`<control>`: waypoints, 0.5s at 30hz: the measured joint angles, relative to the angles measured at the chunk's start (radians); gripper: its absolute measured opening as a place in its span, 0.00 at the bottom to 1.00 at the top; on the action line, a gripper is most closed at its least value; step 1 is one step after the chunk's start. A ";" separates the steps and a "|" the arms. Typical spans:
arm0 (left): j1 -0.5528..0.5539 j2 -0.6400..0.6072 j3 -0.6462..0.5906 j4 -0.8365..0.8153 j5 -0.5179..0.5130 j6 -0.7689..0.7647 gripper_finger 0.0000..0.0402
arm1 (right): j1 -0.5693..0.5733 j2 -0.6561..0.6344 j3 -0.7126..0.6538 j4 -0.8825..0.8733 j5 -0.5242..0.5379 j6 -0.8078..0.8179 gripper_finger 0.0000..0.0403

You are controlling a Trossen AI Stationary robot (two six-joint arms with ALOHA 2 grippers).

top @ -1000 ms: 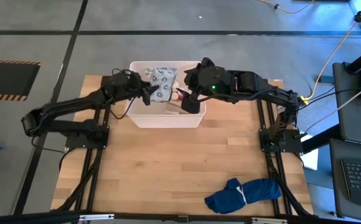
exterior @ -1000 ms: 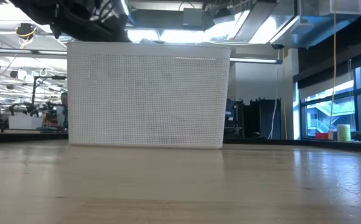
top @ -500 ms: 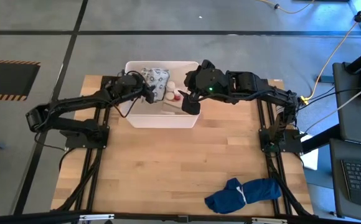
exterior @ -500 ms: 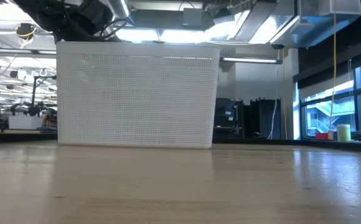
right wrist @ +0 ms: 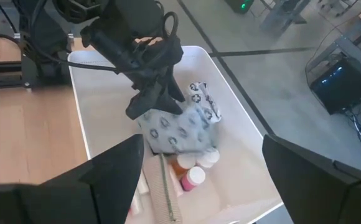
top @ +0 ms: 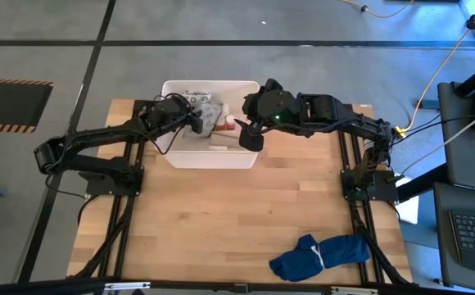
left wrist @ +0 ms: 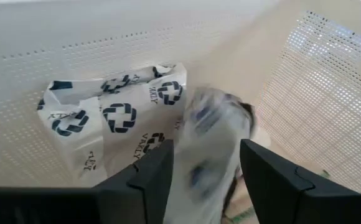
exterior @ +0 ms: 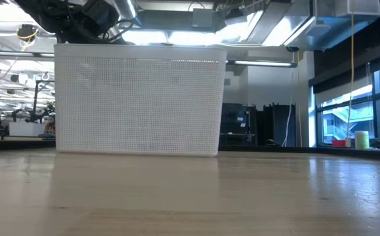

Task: Pick & place medical supplies in basket/bin
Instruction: Put the mailer bag into the white bin, then return to Home Position

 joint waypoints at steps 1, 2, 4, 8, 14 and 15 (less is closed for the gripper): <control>0.000 0.000 0.000 0.000 -0.005 0.000 0.45 | 0.000 0.000 0.000 0.000 0.000 0.000 0.81; 0.000 0.000 0.000 0.000 -0.008 0.000 0.45 | 0.000 0.000 0.000 0.000 0.000 0.000 0.81; 0.000 0.000 0.000 0.001 -0.008 -0.001 0.46 | 0.000 0.000 0.000 0.000 0.000 0.000 0.81; 0.000 0.000 0.000 0.005 -0.008 -0.007 0.46 | 0.000 0.000 0.000 0.000 0.000 0.000 0.81; 0.000 -0.013 0.014 0.097 -0.012 -0.006 0.46 | 0.000 0.000 0.000 0.000 0.000 0.003 0.81; 0.000 -0.017 0.023 0.110 -0.013 0.000 0.46 | 0.000 0.000 0.000 -0.001 0.000 0.003 0.81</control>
